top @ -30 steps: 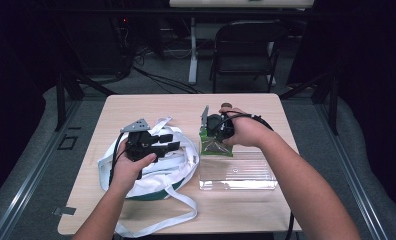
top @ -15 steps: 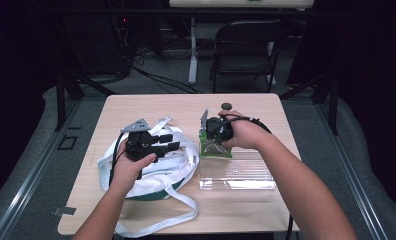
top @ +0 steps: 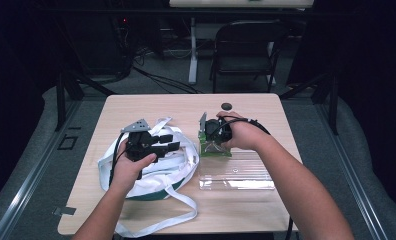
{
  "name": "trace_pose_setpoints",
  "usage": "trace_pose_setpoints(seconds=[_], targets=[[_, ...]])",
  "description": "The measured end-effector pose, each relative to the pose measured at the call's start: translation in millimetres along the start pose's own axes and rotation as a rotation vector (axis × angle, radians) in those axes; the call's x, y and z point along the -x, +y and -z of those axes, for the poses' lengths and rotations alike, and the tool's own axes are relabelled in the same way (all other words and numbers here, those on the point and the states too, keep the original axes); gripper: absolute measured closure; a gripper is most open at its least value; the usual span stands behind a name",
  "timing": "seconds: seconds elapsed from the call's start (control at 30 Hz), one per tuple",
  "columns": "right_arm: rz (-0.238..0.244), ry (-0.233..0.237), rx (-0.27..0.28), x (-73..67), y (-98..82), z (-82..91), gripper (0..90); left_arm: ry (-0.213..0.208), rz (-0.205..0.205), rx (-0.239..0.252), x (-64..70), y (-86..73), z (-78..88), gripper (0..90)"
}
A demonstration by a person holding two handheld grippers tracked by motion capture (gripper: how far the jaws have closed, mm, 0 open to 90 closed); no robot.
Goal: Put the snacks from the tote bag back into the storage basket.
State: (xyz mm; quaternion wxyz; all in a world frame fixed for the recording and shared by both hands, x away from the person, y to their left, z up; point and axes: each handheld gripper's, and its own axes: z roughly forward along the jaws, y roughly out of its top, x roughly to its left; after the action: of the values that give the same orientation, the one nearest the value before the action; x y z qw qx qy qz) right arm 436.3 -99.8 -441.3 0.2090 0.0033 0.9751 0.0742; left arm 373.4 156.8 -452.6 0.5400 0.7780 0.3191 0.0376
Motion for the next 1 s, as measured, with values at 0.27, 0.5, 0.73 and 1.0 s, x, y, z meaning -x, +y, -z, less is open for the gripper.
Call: trace_pose_setpoints(seconds=[0.27, 0.5, 0.73, 1.0], targets=[[0.008, -0.016, -0.015, 1.8, -4.2, -1.7, 72.3, 0.001, 0.0, 0.004, -0.5, 0.0, 0.5, 52.3], [-0.02, -0.016, -0.015, 4.4, -4.7, -3.4, 65.0, 0.005, 0.0, 0.003, -1.0, -0.1, 0.9, 52.3], [-0.051, -0.017, -0.006, 7.5, -6.8, -1.9, 56.3, 0.004, 0.003, 0.008, -1.2, -0.2, 1.1, 52.3], [-0.075, -0.027, 0.014, 8.4, -8.8, 0.8, 47.4, 0.006, 0.003, 0.007, -1.2, -0.3, 0.6, 52.3]])
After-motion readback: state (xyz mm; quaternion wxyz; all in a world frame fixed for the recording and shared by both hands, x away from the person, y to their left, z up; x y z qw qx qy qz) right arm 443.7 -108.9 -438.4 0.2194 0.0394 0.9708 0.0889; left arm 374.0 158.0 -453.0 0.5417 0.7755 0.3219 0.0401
